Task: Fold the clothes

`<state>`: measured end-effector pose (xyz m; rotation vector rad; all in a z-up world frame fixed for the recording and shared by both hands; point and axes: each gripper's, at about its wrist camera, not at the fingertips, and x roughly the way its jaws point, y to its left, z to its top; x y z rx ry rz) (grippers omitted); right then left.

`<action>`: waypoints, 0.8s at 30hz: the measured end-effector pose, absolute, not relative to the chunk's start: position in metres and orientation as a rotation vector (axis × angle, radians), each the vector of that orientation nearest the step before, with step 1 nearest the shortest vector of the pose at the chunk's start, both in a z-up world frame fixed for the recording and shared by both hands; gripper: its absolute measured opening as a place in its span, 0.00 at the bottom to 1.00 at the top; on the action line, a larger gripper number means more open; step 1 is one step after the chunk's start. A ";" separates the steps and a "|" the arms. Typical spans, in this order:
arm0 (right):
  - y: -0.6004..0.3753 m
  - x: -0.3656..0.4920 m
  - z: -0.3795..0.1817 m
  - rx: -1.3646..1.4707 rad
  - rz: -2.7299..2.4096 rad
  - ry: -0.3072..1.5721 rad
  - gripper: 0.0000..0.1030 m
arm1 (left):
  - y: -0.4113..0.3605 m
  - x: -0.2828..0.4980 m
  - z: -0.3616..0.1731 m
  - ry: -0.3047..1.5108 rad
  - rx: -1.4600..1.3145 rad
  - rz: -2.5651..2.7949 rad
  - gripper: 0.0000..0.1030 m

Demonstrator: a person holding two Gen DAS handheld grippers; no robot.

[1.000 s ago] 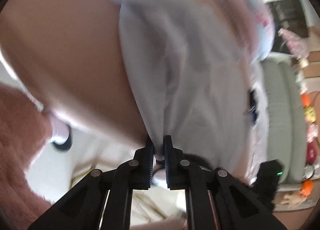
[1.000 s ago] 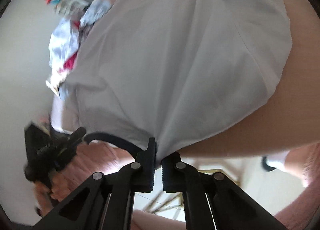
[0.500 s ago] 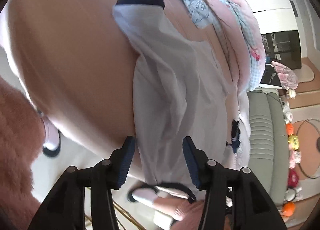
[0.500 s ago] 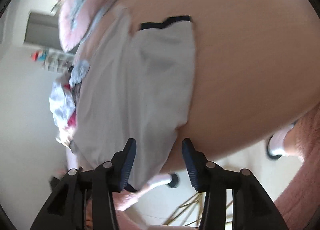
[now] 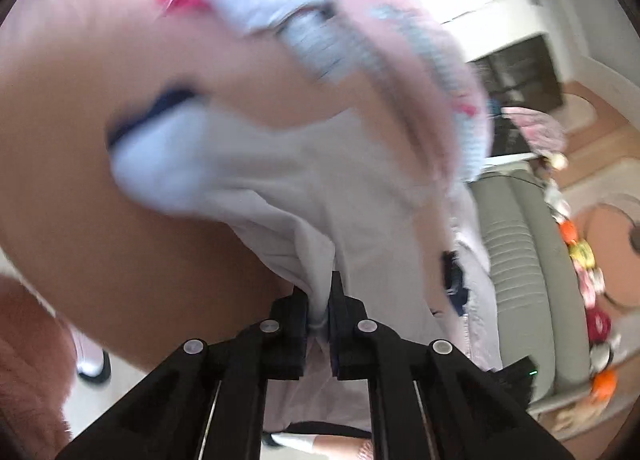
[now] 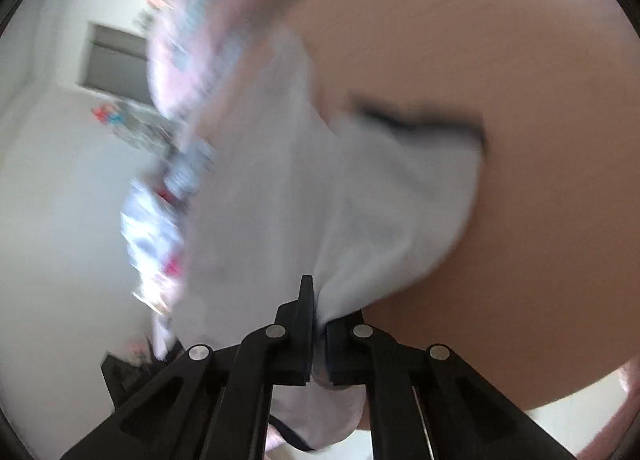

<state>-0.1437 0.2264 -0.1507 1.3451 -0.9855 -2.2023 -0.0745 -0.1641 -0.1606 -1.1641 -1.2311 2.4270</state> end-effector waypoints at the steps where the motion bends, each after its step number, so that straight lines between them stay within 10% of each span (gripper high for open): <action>1: 0.231 -0.138 -0.130 1.270 -2.250 -0.957 0.03 | -0.166 -0.071 -0.147 -1.228 -1.108 2.434 0.06; 15: 0.300 -0.073 0.029 0.799 -2.333 -1.040 0.03 | -0.145 -0.037 0.032 -0.949 -0.562 2.384 0.06; 20: 0.305 -0.112 0.040 0.832 -2.586 -0.791 0.03 | -0.142 -0.131 -0.018 -1.043 -0.855 2.456 0.06; 24: 0.317 -0.199 0.013 0.914 -2.518 -0.947 0.03 | -0.116 -0.219 0.008 -0.904 -0.912 2.503 0.06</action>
